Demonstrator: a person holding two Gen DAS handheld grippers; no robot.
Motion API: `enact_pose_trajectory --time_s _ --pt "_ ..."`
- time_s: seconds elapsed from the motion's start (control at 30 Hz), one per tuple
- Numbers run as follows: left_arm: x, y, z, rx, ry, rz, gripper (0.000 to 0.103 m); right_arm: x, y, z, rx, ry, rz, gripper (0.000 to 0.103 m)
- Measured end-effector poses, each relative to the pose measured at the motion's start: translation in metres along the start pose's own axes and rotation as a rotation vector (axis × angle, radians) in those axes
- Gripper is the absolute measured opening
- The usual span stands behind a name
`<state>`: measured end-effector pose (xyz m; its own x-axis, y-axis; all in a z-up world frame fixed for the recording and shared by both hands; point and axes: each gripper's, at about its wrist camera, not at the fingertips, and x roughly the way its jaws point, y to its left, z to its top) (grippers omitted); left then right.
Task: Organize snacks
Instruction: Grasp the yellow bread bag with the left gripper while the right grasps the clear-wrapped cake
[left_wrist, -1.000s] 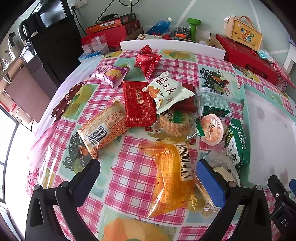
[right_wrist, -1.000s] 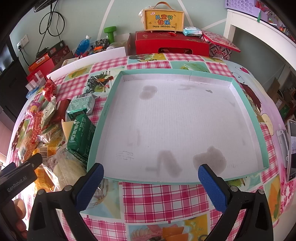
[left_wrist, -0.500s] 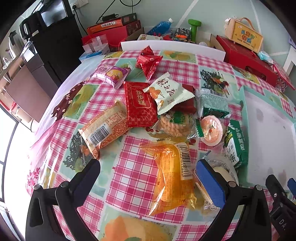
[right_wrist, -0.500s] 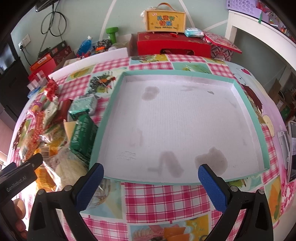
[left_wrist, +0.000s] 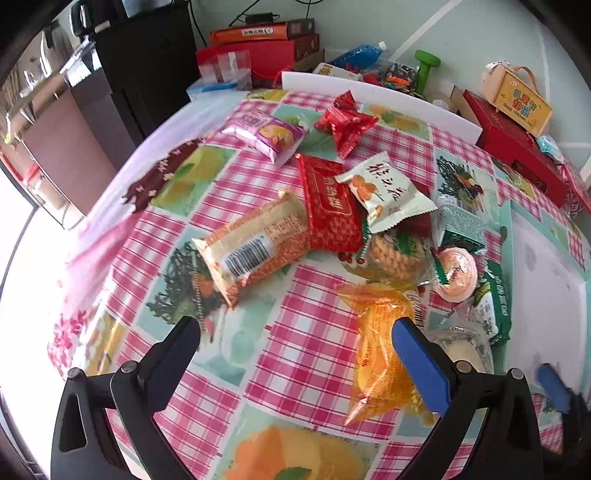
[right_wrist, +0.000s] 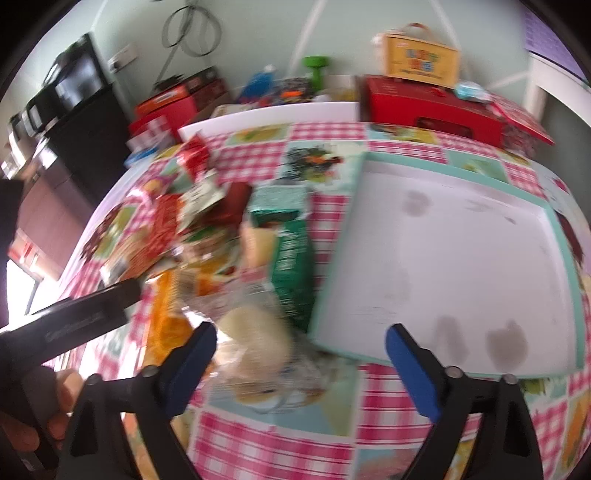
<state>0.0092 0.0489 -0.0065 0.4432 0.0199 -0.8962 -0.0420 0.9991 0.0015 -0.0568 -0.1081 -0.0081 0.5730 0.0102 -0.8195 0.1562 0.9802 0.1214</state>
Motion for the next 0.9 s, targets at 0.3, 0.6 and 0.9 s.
enact_pose_trajectory --time_s 0.3,0.6,0.9 --pt "0.009 -0.022 -0.004 0.043 0.041 -0.119 0.103 0.022 0.021 -0.006 -0.069 0.071 0.061 0.055" --pt "0.028 -0.030 -0.008 0.048 0.107 -0.147 0.090 0.031 0.026 -0.008 -0.082 0.077 0.053 0.053" --pt "0.047 -0.037 -0.011 0.053 0.167 -0.146 0.050 0.032 0.025 -0.007 -0.076 0.075 0.052 0.052"
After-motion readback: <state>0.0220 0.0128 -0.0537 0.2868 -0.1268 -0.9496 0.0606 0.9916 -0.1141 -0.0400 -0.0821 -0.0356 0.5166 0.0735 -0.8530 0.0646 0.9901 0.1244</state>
